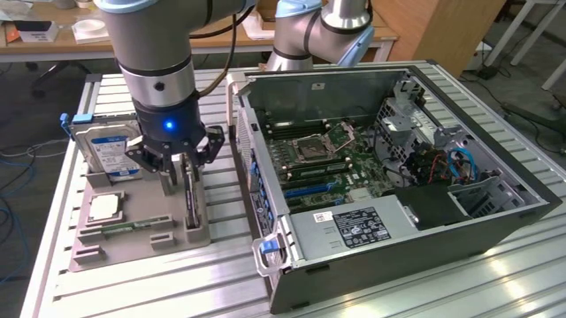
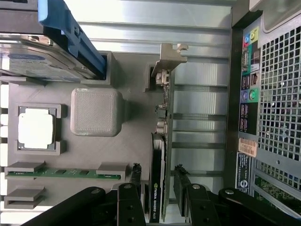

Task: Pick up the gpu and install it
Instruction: 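Pick up the gpu and move the gpu toward the slot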

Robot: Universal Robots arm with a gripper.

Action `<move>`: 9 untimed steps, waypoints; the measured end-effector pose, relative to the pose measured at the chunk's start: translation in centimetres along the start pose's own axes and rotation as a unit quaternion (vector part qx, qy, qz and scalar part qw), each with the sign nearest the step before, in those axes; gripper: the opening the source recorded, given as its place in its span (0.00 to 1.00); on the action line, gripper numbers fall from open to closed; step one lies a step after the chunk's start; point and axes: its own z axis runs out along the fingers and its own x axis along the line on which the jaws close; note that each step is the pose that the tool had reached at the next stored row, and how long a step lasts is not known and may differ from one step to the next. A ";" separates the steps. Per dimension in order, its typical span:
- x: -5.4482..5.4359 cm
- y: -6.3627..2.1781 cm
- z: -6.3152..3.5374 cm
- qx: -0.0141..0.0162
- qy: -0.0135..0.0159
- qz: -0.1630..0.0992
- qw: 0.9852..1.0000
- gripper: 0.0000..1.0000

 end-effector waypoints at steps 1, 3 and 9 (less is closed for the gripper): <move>0.0 0.00 0.06 0.000 0.000 0.000 1.000 0.42; 0.0 -0.01 0.14 0.000 0.000 0.000 1.000 0.42; 0.0 -0.02 0.50 0.000 0.000 0.000 1.000 0.42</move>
